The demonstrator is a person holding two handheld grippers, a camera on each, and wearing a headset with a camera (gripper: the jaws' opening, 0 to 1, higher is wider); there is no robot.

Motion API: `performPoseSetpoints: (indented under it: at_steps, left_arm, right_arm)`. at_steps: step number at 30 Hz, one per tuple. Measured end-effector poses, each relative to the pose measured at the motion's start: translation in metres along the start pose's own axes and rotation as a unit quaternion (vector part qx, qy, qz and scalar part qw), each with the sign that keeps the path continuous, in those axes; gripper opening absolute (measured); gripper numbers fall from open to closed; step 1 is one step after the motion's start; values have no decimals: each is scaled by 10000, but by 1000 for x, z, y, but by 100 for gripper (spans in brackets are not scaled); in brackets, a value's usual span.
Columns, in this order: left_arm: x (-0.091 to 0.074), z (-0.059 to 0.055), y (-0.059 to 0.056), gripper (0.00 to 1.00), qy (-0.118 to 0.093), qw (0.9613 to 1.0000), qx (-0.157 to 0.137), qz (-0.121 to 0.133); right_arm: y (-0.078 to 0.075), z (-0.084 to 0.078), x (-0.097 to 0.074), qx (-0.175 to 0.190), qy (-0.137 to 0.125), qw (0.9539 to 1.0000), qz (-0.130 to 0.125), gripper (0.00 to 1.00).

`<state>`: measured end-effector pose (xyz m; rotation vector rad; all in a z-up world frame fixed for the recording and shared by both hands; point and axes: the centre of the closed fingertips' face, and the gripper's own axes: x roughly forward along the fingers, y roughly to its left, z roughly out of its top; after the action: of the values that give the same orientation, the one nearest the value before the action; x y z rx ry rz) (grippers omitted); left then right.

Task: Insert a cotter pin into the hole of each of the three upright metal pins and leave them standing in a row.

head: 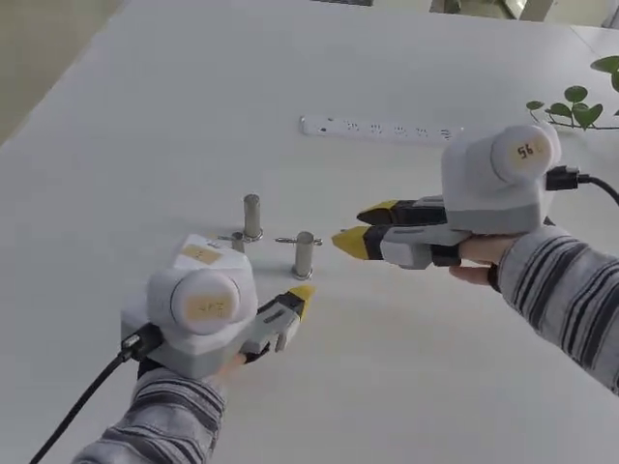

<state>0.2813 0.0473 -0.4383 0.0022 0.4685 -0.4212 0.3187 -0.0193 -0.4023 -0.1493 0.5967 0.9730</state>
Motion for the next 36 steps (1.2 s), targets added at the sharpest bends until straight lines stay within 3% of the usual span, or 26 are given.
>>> performPoseSetpoints:
  at_steps: [9, 22, 27, 30, 36]
  left_arm:
    - [-14, 0, 7, 74, 85, 9998, 129, -116]
    - [-29, -2, 18, 97, 72, 9991, 215, -368]
    - [-32, 0, 20, 99, 9, 9985, 328, -432]
    - [-33, 0, 20, 99, -1, 9983, 240, -539]
    - [-37, -3, 28, 99, -30, 9991, 86, -410]
  right_arm:
    - [2, 16, 20, 82, 19, 10000, 24, 29]
    - [0, 29, 52, -75, 55, 9999, 70, 33]
    - [1, 32, 67, -132, 74, 9998, 92, 34]
    - [1, 33, 77, -100, 113, 9998, 112, 33]
    - [5, 34, 96, -158, 177, 9994, 236, 32]
